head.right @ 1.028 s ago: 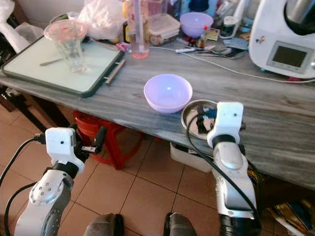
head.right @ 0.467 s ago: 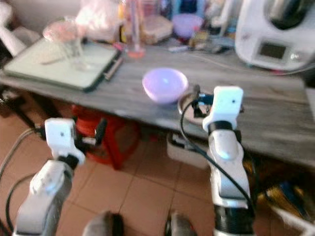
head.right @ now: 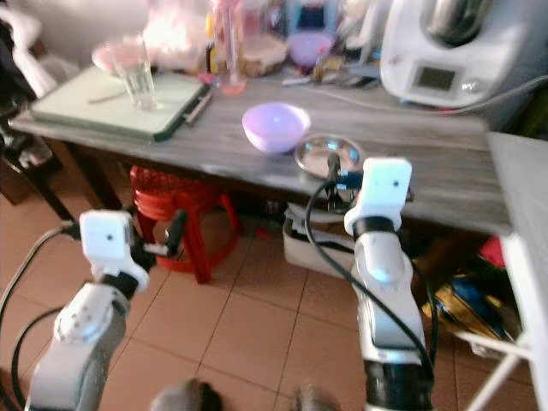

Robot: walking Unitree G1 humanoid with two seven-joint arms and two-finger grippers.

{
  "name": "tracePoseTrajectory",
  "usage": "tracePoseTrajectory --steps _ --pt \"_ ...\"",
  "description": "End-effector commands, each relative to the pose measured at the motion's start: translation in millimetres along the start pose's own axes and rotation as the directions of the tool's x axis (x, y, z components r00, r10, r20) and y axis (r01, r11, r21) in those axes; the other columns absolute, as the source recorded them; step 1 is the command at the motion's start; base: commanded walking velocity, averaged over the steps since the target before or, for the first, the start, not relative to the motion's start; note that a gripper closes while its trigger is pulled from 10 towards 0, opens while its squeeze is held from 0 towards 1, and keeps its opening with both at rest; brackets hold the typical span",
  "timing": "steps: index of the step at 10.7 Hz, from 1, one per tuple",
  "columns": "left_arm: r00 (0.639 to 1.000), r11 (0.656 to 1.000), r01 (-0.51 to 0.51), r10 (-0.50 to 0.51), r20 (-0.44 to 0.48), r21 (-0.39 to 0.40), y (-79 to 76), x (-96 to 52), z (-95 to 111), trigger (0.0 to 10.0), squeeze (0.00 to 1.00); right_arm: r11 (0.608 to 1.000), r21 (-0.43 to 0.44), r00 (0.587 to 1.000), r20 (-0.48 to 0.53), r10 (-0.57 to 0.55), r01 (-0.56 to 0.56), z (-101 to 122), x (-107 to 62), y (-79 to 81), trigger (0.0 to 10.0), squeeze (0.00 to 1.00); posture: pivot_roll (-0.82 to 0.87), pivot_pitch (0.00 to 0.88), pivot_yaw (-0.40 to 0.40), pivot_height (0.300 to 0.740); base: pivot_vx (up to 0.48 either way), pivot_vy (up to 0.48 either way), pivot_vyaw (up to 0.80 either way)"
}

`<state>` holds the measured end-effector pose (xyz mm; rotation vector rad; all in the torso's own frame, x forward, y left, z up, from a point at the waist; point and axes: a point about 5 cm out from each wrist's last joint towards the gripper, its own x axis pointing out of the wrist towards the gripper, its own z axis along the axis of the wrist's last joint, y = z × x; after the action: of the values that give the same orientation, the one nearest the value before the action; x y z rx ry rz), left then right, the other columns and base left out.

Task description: Setting the table

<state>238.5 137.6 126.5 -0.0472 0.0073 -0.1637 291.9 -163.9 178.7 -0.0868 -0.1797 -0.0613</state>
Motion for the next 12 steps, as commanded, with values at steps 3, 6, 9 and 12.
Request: tracePoseTrajectory --steps 3,6,9,12 --pt "1.000 1.000 0.001 -0.001 0.006 0.001 -0.5 3.9 1 10.0 0.00 1.000 -0.001 1.000 -0.016 0.004 -0.004 -5 5.4 -0.3 10.0 0.00 0.06 0.041 0.026 0.740 0.000 0.000 -0.78" --pt "0.999 0.999 0.036 -0.035 0.031 -0.018 -5.4 1.1 1 10.0 0.00 1.000 0.016 0.999 -0.042 0.002 -0.001 -12 6.9 3.8 10.0 0.00 0.06 0.030 0.032 0.740 0.000 0.000 -0.78" --pt "0.998 0.999 0.044 -0.043 0.041 -0.023 -5.8 0.1 3 10.0 0.00 0.999 0.033 0.999 -0.047 -0.003 0.004 -15 9.7 1.9 10.0 0.00 0.07 0.045 0.025 0.740 0.000 -0.220 -0.25" --pt "0.999 1.000 -0.004 0.005 0.032 -0.020 1.0 -4.3 1 10.0 0.00 0.998 0.050 0.995 -0.094 0.034 -0.029 -26 1.2 1.5 10.0 0.00 0.07 0.059 0.028 0.740 0.000 0.000 0.00"
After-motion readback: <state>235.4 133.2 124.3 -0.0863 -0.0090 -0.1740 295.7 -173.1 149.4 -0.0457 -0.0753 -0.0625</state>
